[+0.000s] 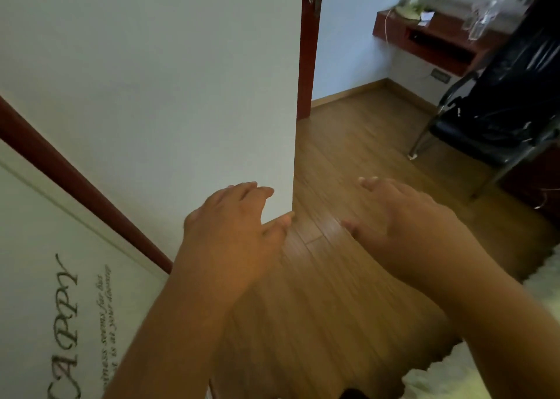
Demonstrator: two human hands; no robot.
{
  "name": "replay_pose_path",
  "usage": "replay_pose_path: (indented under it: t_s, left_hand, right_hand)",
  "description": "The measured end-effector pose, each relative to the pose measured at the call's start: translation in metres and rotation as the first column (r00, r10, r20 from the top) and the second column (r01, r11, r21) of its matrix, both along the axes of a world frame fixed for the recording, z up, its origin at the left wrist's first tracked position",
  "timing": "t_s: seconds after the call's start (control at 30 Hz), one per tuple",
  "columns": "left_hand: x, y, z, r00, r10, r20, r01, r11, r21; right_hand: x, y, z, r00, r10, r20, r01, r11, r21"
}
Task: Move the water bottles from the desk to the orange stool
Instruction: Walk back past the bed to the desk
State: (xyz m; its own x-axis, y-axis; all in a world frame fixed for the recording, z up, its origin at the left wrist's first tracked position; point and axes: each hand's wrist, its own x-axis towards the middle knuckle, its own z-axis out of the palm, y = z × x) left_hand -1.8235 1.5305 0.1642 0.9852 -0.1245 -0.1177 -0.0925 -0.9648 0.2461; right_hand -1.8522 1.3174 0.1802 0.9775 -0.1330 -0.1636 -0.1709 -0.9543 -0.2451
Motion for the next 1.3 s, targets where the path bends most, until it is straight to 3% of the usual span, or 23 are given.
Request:
replay_pose_path:
  t_s: [0.47, 0.83, 1.3]
  left_hand:
    - [0.119, -0.035, 0.008, 0.997, -0.071, 0.016, 0.070, 0.996, 0.058]
    - [0.229, -0.099, 0.028, 0.994, -0.026, 0.105, 0.017, 0.995, 0.094]
    - [0.349, -0.197, 0.015, 0.969, -0.246, 0.035, 0.243, 0.968, 0.064]
  right_hand:
    - [0.111, -0.037, -0.008, 0.995, -0.091, 0.043, 0.089, 0.994, 0.058]
    - [0.240, -0.095, 0.004, 0.987, -0.033, 0.156, 0.018, 0.995, 0.099]
    - [0.307, -0.183, 0.003, 0.971, -0.230, 0.059, 0.226, 0.972, 0.062]
